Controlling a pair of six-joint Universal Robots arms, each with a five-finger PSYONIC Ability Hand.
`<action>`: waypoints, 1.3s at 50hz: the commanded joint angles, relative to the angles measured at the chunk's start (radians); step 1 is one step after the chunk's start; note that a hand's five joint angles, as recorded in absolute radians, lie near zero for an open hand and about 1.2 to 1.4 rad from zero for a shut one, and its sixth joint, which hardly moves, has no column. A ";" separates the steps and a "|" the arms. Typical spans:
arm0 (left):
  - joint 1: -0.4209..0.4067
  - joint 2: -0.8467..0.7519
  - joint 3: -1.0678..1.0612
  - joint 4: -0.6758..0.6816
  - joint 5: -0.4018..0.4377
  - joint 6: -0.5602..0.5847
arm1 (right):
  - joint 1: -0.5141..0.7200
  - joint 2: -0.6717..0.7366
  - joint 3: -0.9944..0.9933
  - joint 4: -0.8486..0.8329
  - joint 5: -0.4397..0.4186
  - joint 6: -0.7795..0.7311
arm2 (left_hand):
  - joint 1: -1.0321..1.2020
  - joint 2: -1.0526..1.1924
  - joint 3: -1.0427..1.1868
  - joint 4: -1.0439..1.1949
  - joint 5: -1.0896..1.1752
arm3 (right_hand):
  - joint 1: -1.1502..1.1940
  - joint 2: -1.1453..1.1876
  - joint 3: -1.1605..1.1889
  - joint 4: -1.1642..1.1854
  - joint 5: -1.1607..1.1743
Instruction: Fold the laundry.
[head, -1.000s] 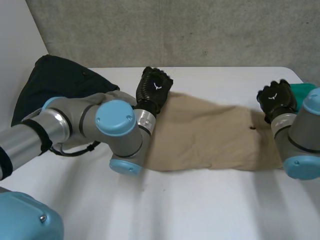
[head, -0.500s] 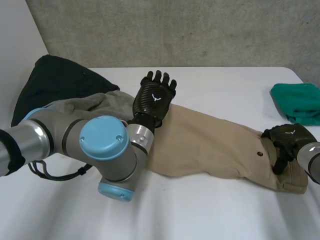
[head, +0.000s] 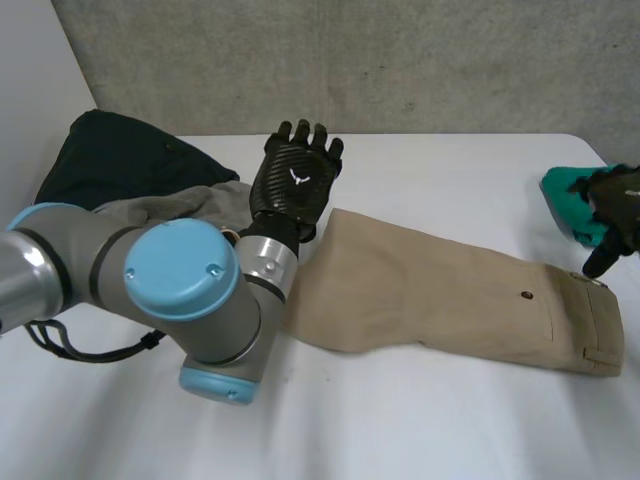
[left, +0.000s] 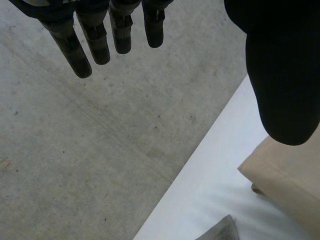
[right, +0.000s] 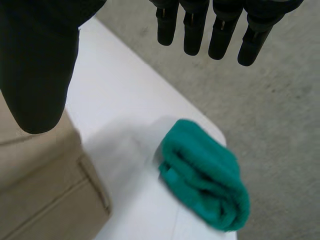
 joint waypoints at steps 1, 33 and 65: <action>-0.001 0.092 -0.066 -0.028 -0.003 -0.087 | -0.013 -0.119 0.031 0.254 -0.017 -0.012 | -0.017 -0.031 -0.035 -0.029 -0.048 | 0.070 0.082 0.085 0.079 0.108; 0.017 0.161 -0.175 -0.100 0.010 -0.218 | -0.199 0.021 0.254 -0.050 0.001 -0.211 | -0.017 -0.031 -0.035 -0.029 -0.048 | 1.108 1.120 1.123 1.118 1.147; 0.077 0.210 -0.210 -0.097 0.000 -0.216 | 0.588 0.245 0.093 -0.350 -0.284 -0.510 | -0.017 -0.031 -0.035 -0.029 -0.048 | 0.206 0.218 0.221 0.215 0.245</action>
